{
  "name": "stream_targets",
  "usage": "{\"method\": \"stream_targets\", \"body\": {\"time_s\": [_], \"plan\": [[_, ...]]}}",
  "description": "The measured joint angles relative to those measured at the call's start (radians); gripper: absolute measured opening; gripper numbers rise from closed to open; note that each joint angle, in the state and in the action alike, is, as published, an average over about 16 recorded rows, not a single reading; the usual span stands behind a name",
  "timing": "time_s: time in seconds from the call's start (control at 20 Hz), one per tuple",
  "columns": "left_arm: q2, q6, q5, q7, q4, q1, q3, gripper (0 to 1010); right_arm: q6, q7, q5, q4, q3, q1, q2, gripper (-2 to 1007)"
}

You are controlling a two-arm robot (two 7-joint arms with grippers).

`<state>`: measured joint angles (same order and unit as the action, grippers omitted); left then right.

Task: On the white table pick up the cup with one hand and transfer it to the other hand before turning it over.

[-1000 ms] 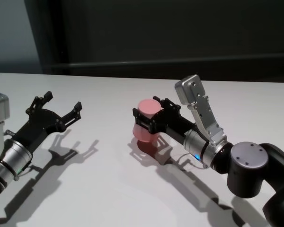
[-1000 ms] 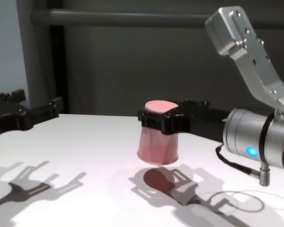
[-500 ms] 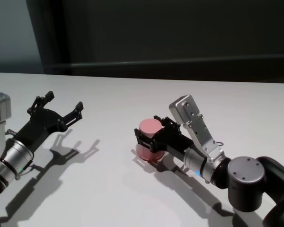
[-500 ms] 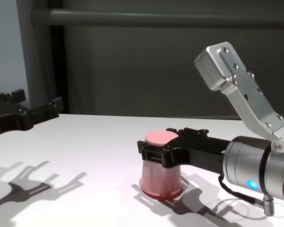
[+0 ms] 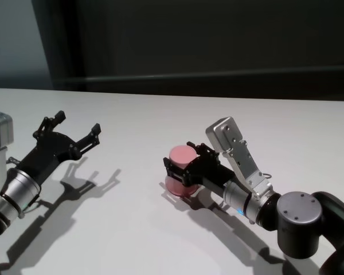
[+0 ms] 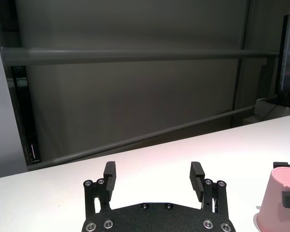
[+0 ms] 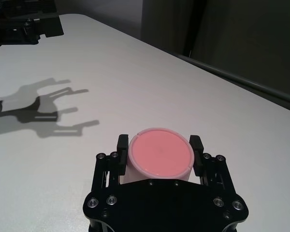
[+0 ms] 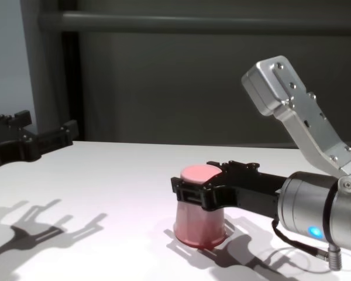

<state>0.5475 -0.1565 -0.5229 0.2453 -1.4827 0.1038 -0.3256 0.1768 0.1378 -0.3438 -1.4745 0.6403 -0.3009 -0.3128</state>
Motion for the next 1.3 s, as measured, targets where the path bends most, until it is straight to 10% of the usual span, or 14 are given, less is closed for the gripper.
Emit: {"method": "stream_targets", "body": {"time_s": [1.3], "plan": [[0.0, 0.0, 0.0, 0.0, 0.0, 0.0, 0.0, 1003, -0.004, -0.002, 0.003, -0.033, -0.021, -0.012, 0.015, 1002]]}}
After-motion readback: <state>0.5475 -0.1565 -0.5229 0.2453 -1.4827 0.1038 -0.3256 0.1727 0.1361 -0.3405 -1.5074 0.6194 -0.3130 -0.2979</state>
